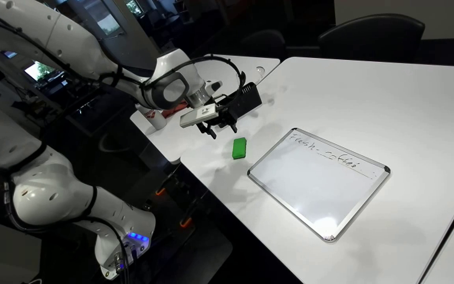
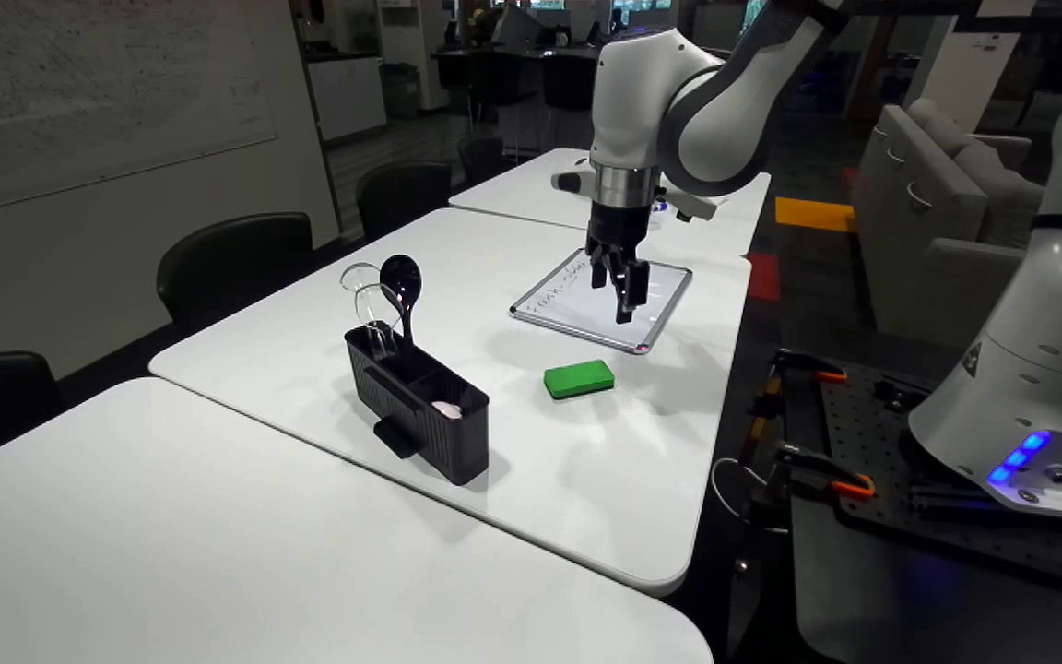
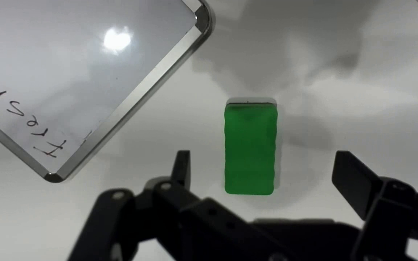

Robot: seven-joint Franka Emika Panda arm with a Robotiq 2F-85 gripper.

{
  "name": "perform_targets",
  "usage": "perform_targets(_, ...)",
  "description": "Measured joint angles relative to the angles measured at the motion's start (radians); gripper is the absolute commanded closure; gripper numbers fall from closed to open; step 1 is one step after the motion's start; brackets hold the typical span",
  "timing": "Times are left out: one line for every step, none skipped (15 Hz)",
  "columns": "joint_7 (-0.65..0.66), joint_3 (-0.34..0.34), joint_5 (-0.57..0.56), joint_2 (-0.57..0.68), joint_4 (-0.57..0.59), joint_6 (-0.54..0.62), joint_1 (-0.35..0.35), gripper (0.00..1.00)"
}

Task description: Move the toaster bottle to the right

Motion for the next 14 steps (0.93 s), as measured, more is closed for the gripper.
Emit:
perform_targets(-0.012,0.008,-0.010,0.033,-0.004,0.067,-0.002,0.00)
perform_targets(-0.019,0.016,-0.018,0.068,-0.006,0.133,-0.005,0.00)
perform_targets(-0.020,0.026,-0.021,0.106,-0.007,0.198,-0.011,0.00)
perform_targets(-0.020,0.039,-0.021,0.143,-0.006,0.251,-0.019,0.00)
perform_targets(-0.019,0.052,-0.021,0.180,-0.004,0.293,-0.030,0.00)
perform_targets(-0.017,0.066,-0.021,0.214,0.001,0.324,-0.043,0.00)
perform_targets(-0.014,0.079,-0.021,0.243,0.007,0.345,-0.056,0.00)
perform_targets(-0.008,0.085,-0.021,0.270,0.015,0.362,-0.065,0.00)
perform_targets(0.004,0.084,-0.021,0.294,0.024,0.373,-0.070,0.00)
perform_targets(0.017,0.080,-0.021,0.313,0.034,0.381,-0.071,0.00)
perform_targets(0.035,0.073,-0.022,0.329,0.045,0.389,-0.070,0.00)
perform_targets(0.050,0.067,-0.022,0.342,0.054,0.396,-0.069,0.00)
perform_targets(0.065,0.065,-0.023,0.353,0.063,0.400,-0.070,0.00)
perform_targets(0.075,0.065,-0.023,0.362,0.071,0.401,-0.071,0.00)
